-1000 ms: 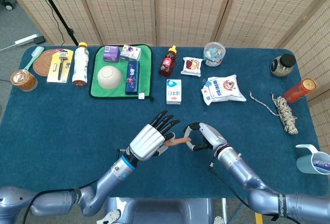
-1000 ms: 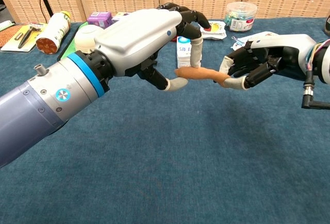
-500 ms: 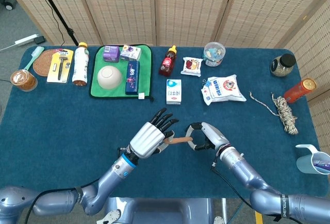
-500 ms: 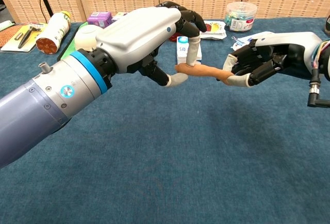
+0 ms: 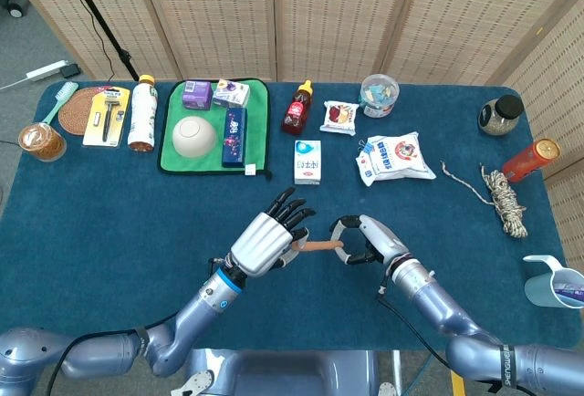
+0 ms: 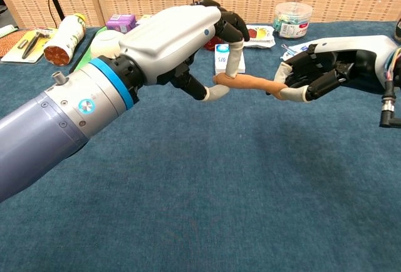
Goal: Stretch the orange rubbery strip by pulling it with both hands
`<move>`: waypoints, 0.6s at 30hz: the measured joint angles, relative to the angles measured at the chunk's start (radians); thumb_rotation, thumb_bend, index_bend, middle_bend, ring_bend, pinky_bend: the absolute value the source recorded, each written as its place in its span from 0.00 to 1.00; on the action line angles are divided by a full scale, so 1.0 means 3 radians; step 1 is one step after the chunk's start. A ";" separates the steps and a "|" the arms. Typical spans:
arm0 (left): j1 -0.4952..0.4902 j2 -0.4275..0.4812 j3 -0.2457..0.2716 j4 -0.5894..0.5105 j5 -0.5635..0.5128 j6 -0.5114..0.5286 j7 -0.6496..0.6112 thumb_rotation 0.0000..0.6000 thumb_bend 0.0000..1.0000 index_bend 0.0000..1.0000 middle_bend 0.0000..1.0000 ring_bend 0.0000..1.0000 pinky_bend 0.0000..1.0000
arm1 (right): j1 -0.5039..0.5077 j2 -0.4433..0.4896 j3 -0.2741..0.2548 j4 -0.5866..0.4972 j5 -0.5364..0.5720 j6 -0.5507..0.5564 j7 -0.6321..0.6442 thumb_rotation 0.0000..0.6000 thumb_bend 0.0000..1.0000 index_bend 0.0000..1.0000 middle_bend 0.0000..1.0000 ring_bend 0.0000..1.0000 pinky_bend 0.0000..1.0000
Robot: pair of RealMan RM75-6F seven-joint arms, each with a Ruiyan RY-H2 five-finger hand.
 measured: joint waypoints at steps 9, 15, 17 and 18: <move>0.0000 0.0011 -0.0001 0.0000 -0.0009 0.0016 0.0005 1.00 0.42 0.73 0.28 0.17 0.00 | -0.0007 0.0019 -0.0004 0.0000 -0.0040 0.0005 0.0004 1.00 0.51 0.68 0.32 0.22 0.10; 0.0011 0.0044 0.0004 -0.0028 -0.0010 0.0035 0.0006 1.00 0.42 0.75 0.30 0.19 0.00 | 0.0001 0.0029 -0.0017 -0.0010 -0.0029 0.0024 -0.0032 1.00 0.51 0.68 0.32 0.23 0.11; 0.0016 0.0066 0.0007 -0.0039 -0.0008 0.0041 0.0004 1.00 0.42 0.75 0.31 0.19 0.00 | 0.0001 0.0032 -0.0020 -0.0012 -0.0023 0.0032 -0.0039 1.00 0.51 0.68 0.33 0.23 0.11; 0.0018 0.0077 0.0008 -0.0044 -0.0005 0.0045 0.0004 1.00 0.42 0.75 0.31 0.19 0.00 | 0.0001 0.0034 -0.0021 -0.0013 -0.0020 0.0034 -0.0044 1.00 0.51 0.68 0.33 0.23 0.11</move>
